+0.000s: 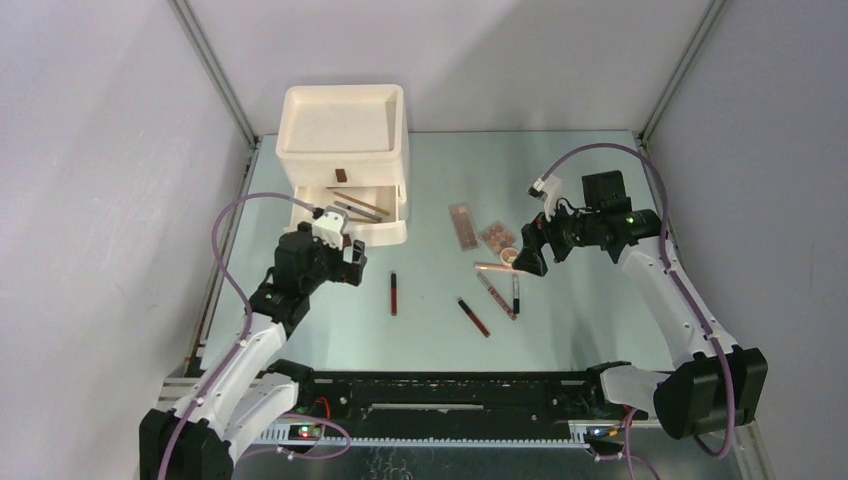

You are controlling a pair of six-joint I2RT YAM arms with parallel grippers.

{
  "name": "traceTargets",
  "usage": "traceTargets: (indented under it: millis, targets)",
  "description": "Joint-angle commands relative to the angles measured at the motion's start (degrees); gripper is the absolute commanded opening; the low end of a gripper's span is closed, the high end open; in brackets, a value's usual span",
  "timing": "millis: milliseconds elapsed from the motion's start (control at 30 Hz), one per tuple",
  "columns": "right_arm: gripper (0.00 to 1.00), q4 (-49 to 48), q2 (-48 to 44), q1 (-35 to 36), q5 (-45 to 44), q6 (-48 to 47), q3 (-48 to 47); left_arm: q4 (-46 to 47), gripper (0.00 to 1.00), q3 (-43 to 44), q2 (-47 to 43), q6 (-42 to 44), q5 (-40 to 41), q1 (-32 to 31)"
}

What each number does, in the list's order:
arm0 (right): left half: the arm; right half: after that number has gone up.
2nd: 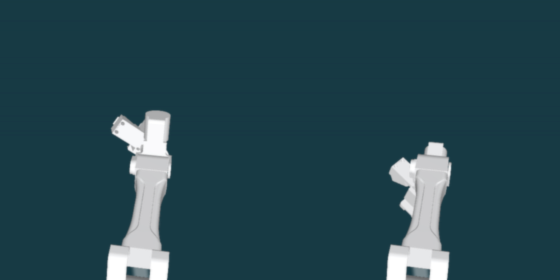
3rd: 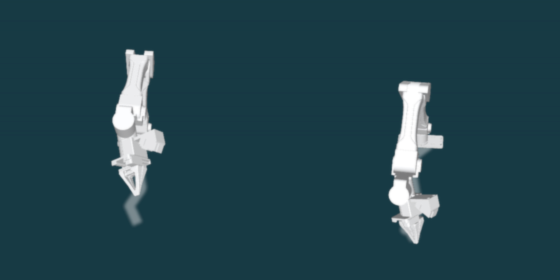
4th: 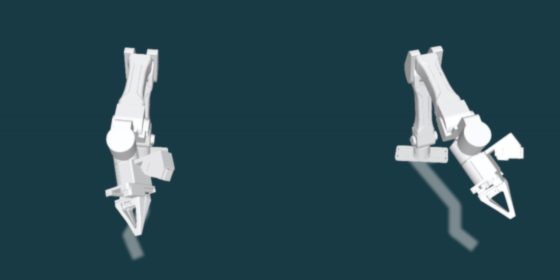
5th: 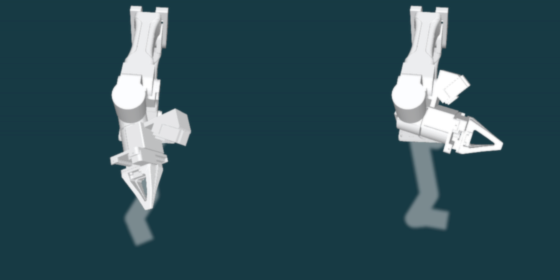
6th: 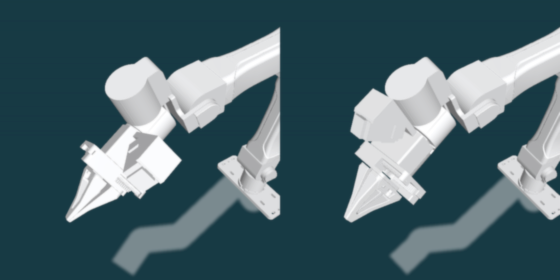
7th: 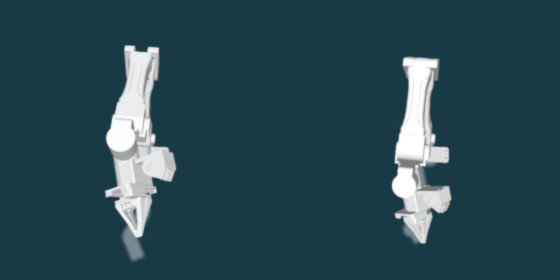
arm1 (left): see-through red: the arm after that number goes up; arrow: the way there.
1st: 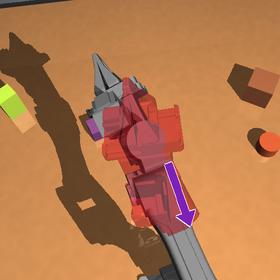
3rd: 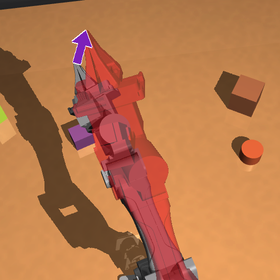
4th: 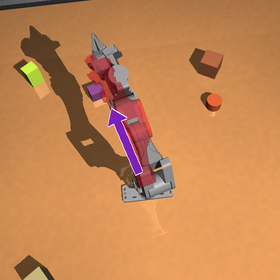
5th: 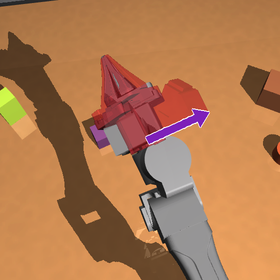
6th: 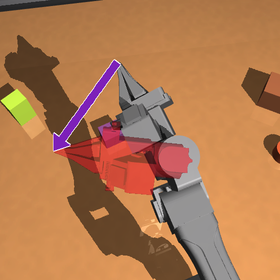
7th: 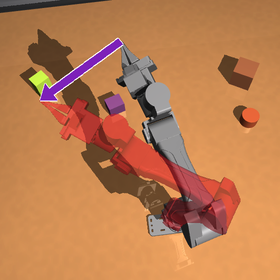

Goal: Organize the makeup
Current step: Close the drawer in the storage box.

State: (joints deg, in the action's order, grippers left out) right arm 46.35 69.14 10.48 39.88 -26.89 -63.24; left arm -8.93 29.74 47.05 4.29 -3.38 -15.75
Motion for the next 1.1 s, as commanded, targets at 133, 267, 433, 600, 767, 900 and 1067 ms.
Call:
traceTargets:
  millis: [133,267,433,600,767,900,1067]
  targets:
    - [1.00,-1.1,0.8,-0.3,-0.9,-1.3,0.1,7.4,0.93,0.2,4.7,-5.6,-10.0,7.5]
    - [1.00,-1.1,1.0,-0.3,-1.0,-1.4,0.0,12.9,0.90,-0.7,7.5,-5.3,-10.7,8.0]
    - [1.00,-0.9,1.3,-0.3,-1.1,-1.5,0.0,18.4,0.85,-1.0,10.8,-6.3,-9.2,8.0]
    - [1.00,-0.9,1.3,-0.3,-1.0,-1.7,0.0,19.9,0.77,0.4,13.5,-8.1,-7.9,8.0]
    - [1.00,-0.7,1.6,-0.3,-0.9,-1.7,0.1,18.7,0.64,2.1,15.3,-8.3,-7.9,8.0]
    - [1.00,-0.8,1.6,-0.3,-0.9,-1.8,0.0,19.7,0.51,2.7,15.0,-8.3,-8.9,8.0]
    - [1.00,-0.6,1.6,-0.3,-0.8,-1.9,0.0,19.9,0.39,4.7,15.3,-7.7,-8.8,8.0]
